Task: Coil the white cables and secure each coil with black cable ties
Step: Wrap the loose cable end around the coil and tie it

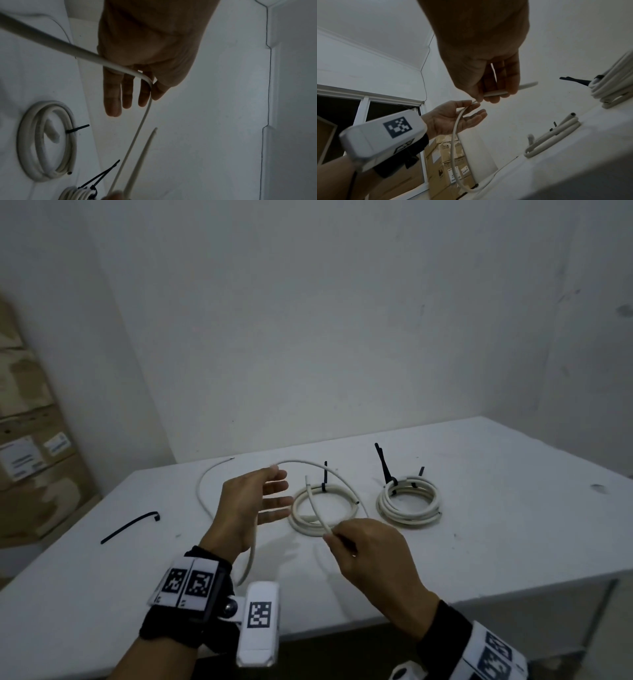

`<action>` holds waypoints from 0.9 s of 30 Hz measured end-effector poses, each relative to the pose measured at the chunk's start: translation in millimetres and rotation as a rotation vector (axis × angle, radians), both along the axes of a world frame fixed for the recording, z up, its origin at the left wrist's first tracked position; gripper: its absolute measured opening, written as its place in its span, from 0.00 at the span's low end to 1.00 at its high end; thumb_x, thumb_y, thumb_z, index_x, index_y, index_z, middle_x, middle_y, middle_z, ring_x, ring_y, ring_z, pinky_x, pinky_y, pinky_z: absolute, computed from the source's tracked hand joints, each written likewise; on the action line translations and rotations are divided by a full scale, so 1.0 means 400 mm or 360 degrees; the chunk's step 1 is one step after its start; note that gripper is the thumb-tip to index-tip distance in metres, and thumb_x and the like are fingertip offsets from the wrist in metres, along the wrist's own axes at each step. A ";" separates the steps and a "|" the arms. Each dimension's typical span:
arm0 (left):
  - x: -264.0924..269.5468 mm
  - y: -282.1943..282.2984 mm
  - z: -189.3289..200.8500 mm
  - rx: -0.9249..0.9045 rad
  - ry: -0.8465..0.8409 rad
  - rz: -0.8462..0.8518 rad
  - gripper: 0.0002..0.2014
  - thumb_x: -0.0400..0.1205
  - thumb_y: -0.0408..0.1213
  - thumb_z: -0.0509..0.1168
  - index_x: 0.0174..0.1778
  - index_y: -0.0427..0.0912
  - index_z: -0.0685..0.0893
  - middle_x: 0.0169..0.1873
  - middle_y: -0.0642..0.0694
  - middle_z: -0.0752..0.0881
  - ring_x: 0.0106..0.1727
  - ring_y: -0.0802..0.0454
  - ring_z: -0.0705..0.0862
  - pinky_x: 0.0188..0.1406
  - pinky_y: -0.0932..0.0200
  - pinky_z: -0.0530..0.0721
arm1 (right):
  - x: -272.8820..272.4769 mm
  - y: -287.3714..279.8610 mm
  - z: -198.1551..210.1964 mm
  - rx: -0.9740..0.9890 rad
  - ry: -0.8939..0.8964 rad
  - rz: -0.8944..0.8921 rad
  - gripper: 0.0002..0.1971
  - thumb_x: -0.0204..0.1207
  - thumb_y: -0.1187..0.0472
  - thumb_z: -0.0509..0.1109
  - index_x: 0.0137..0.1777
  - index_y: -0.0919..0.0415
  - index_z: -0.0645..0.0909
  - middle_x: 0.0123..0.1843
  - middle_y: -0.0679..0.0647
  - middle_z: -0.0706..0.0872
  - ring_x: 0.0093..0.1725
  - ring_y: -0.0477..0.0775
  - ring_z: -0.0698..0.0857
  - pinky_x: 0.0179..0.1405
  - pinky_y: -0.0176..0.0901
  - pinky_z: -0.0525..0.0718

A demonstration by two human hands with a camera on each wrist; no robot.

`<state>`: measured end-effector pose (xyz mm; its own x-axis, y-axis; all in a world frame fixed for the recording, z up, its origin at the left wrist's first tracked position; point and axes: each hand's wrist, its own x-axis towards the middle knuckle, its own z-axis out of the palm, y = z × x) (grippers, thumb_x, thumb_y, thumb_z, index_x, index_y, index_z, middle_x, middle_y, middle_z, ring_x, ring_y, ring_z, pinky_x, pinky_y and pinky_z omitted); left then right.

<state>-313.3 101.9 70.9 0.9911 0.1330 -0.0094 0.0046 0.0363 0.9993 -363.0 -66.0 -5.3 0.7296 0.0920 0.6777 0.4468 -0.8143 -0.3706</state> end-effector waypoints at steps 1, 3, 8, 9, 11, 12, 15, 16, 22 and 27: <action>0.001 0.001 -0.003 -0.0026 0.0005 -0.0027 0.13 0.83 0.40 0.65 0.51 0.33 0.87 0.49 0.34 0.89 0.46 0.35 0.90 0.43 0.48 0.90 | 0.002 0.004 0.000 0.0011 0.0008 -0.0003 0.16 0.74 0.48 0.63 0.27 0.52 0.78 0.21 0.46 0.77 0.22 0.40 0.67 0.26 0.20 0.51; -0.006 -0.015 -0.019 -0.0046 -0.0002 -0.0106 0.13 0.84 0.40 0.63 0.52 0.32 0.87 0.48 0.31 0.90 0.45 0.37 0.90 0.43 0.49 0.91 | 0.010 0.021 0.009 -0.0007 0.0033 0.0003 0.14 0.73 0.49 0.66 0.28 0.52 0.79 0.21 0.47 0.78 0.21 0.42 0.69 0.23 0.23 0.53; -0.027 -0.079 -0.068 0.0073 -0.0148 -0.0178 0.18 0.87 0.46 0.57 0.49 0.37 0.88 0.33 0.41 0.89 0.36 0.47 0.86 0.34 0.60 0.82 | 0.036 0.094 0.036 0.0042 -0.0049 0.0078 0.06 0.76 0.57 0.69 0.43 0.57 0.86 0.22 0.49 0.82 0.20 0.47 0.78 0.22 0.22 0.50; -0.027 -0.082 -0.071 0.0113 -0.0189 -0.0144 0.20 0.87 0.46 0.56 0.47 0.37 0.88 0.29 0.43 0.85 0.33 0.49 0.83 0.32 0.61 0.79 | 0.037 0.103 0.038 0.0025 -0.0028 0.0123 0.08 0.78 0.57 0.67 0.48 0.60 0.85 0.25 0.53 0.84 0.22 0.51 0.81 0.22 0.25 0.53; -0.021 -0.075 -0.070 0.0189 -0.0239 -0.0051 0.21 0.88 0.46 0.55 0.40 0.36 0.85 0.23 0.46 0.77 0.26 0.53 0.76 0.24 0.64 0.75 | 0.033 0.103 0.049 -0.0083 0.0157 0.0270 0.13 0.81 0.54 0.64 0.54 0.63 0.85 0.34 0.58 0.88 0.33 0.57 0.86 0.27 0.34 0.67; -0.018 -0.067 -0.066 0.0215 -0.0254 -0.0022 0.20 0.88 0.46 0.55 0.38 0.36 0.83 0.21 0.48 0.73 0.23 0.54 0.73 0.21 0.65 0.73 | 0.029 0.094 0.059 -0.0106 0.0191 0.0312 0.15 0.81 0.51 0.64 0.54 0.62 0.85 0.38 0.58 0.89 0.37 0.57 0.87 0.33 0.38 0.72; -0.007 -0.032 -0.052 0.0326 -0.0297 -0.0111 0.21 0.88 0.46 0.56 0.35 0.37 0.81 0.20 0.48 0.68 0.21 0.55 0.66 0.18 0.64 0.66 | 0.026 0.046 0.108 0.0015 -0.0136 0.0143 0.18 0.78 0.44 0.61 0.49 0.57 0.85 0.41 0.52 0.89 0.38 0.52 0.86 0.35 0.38 0.77; -0.005 -0.023 -0.047 0.0380 -0.0301 -0.0175 0.21 0.87 0.47 0.56 0.34 0.38 0.81 0.20 0.48 0.68 0.20 0.55 0.64 0.18 0.63 0.63 | 0.035 0.031 0.125 0.0045 -0.0271 0.0096 0.19 0.77 0.43 0.60 0.51 0.56 0.85 0.44 0.51 0.89 0.41 0.52 0.86 0.35 0.40 0.81; -0.009 -0.009 -0.023 0.0344 -0.0223 -0.0494 0.22 0.88 0.46 0.54 0.30 0.39 0.75 0.18 0.52 0.63 0.20 0.57 0.58 0.18 0.66 0.56 | 0.135 0.001 0.181 -0.0078 0.0330 0.0538 0.20 0.75 0.49 0.71 0.65 0.57 0.79 0.52 0.50 0.83 0.51 0.49 0.80 0.55 0.46 0.79; -0.007 0.000 -0.018 0.0354 -0.0200 -0.0575 0.23 0.88 0.46 0.54 0.33 0.36 0.81 0.20 0.49 0.61 0.21 0.56 0.57 0.19 0.67 0.54 | 0.166 0.007 0.206 -0.0051 0.0678 0.0716 0.08 0.77 0.52 0.70 0.47 0.57 0.81 0.44 0.51 0.82 0.42 0.46 0.77 0.47 0.46 0.76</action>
